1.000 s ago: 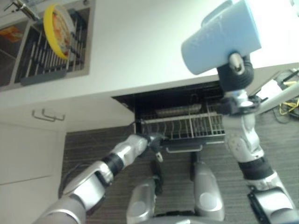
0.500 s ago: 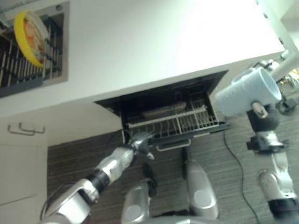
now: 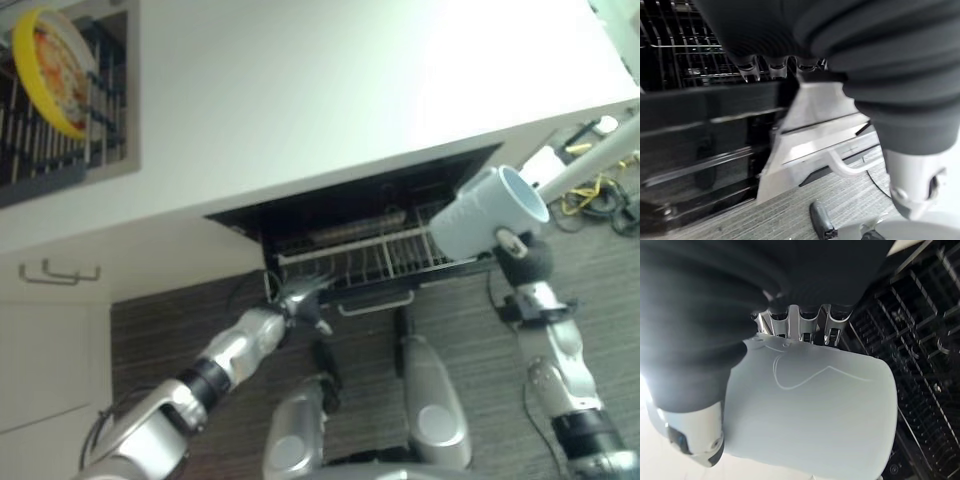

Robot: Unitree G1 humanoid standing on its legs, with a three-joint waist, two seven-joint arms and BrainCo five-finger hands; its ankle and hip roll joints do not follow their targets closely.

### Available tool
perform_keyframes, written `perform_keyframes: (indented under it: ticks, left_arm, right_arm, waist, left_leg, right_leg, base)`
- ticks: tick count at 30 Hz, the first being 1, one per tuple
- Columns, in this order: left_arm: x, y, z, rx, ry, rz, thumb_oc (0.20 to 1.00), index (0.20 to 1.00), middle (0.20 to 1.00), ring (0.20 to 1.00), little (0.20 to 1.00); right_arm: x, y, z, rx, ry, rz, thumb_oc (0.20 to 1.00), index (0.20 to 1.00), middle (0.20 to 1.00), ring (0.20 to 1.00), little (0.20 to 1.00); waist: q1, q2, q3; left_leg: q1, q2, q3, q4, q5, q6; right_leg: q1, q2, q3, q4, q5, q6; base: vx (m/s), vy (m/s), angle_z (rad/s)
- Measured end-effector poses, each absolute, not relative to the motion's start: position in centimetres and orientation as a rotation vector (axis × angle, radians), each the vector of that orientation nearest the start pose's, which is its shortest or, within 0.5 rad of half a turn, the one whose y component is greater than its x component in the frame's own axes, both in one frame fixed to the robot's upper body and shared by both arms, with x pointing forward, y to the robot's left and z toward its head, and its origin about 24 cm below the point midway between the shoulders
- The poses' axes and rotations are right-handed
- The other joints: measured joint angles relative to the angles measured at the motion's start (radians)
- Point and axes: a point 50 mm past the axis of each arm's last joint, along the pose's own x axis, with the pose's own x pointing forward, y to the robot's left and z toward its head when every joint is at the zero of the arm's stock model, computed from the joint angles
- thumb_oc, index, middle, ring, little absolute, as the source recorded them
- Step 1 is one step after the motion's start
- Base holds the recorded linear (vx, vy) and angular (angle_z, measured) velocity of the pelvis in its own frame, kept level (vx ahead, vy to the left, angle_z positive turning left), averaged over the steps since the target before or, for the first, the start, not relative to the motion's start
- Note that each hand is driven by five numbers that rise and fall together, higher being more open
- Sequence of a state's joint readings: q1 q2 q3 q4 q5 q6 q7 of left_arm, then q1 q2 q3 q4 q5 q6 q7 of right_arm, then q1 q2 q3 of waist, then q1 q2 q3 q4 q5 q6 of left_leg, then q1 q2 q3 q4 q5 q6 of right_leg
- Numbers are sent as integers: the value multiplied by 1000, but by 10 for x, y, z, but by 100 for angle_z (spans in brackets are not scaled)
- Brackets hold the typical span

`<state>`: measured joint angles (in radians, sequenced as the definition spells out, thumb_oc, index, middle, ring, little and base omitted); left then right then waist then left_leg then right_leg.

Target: Place the dishes in the dishwasher.

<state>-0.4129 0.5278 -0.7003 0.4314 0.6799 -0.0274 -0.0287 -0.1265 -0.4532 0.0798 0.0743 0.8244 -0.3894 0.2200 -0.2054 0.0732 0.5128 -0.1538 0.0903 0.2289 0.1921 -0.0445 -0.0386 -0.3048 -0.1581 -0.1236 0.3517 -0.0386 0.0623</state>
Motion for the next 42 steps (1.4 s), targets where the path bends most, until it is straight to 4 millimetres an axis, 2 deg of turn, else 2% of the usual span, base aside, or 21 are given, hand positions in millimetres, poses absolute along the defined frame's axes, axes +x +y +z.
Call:
perform_keyframes:
  ticks: [7,15,18,22,28,30,33,36,39,42]
  left_arm:
    - [294,140,8,1448,13,-656,1000,1000,1000,1000,1000]
    - [299,137,13,1460,5,-670,1000,1000,1000,1000,1000]
    - [302,139,18,1475,3,-675,1000,1000,1000,1000,1000]
    - [305,145,22,1500,11,-681,1000,1000,1000,1000,1000]
    - [310,143,29,1515,-5,-692,1000,1000,1000,1000,1000]
    - [312,140,31,1519,-17,-707,1000,1000,1000,1000,1000]
    - [314,135,37,1538,-49,-744,1000,1000,1000,1000,1000]
    - [316,135,46,1560,-85,-754,1000,1000,1000,1000,1000]
    - [320,134,55,1576,-112,-760,1000,1000,1000,1000,1000]
    - [321,136,57,1589,-103,-772,1000,1000,1000,1000,1000]
  right_arm:
    - [280,-213,113,347,-426,161,200,200,200,200,200]
    - [295,-226,93,309,-306,15,200,200,200,200,200]
    - [301,-237,78,293,-225,-47,200,200,200,200,200]
    - [306,-239,75,266,-198,-54,200,200,200,200,200]
    - [317,-244,76,210,-161,-76,200,200,200,200,200]
    - [326,-242,72,152,-105,-72,200,200,200,200,200]
    - [335,-237,77,50,-89,-37,200,200,200,200,200]
    - [345,-242,88,-21,-90,-40,200,200,200,200,200]
    - [350,-248,84,-86,-23,-62,200,200,200,200,200]
    - [352,-247,78,-191,18,-39,200,200,200,200,200]
  waist:
    - [31,7,-2]
    - [60,23,-12]
    - [69,25,-13]
    - [79,27,-13]
    - [91,43,-9]
    - [98,52,-4]
    - [118,72,7]
    - [122,76,15]
    - [143,76,23]
    - [146,73,25]
  left_leg:
    - [13,-7,-2,1,1,1]
    - [11,-6,-21,1,2,0]
    - [7,-7,-31,1,7,-1]
    - [3,-9,-36,0,12,0]
    - [-22,-15,-55,0,22,0]
    - [-21,-18,-56,0,23,0]
    - [-28,-19,-62,0,28,-2]
    - [-51,-20,-82,1,34,-4]
    - [-63,-19,-86,0,41,-6]
    - [-69,-21,-92,0,43,-4]
  right_leg:
    - [11,-10,0,8,-3,2]
    - [13,-11,-10,13,-9,0]
    - [16,-15,-27,18,-11,-2]
    - [15,-18,-31,19,-12,-2]
    - [3,-26,-50,20,-12,-2]
    - [2,-26,-51,24,-13,-2]
    - [-7,-27,-55,33,-15,-5]
    - [-24,-27,-65,38,-18,-9]
    - [-35,-29,-73,46,-20,-12]
    - [-36,-33,-81,46,-20,-11]
  base:
    - [5,0,2]
    - [3,-8,4]
    - [-3,-12,14]
    - [-5,-12,5]
    - [-13,-15,10]
    - [-21,-16,1]
    - [-63,-35,6]
    - [-41,-32,12]
    - [-24,-3,10]
    - [-3,-24,7]
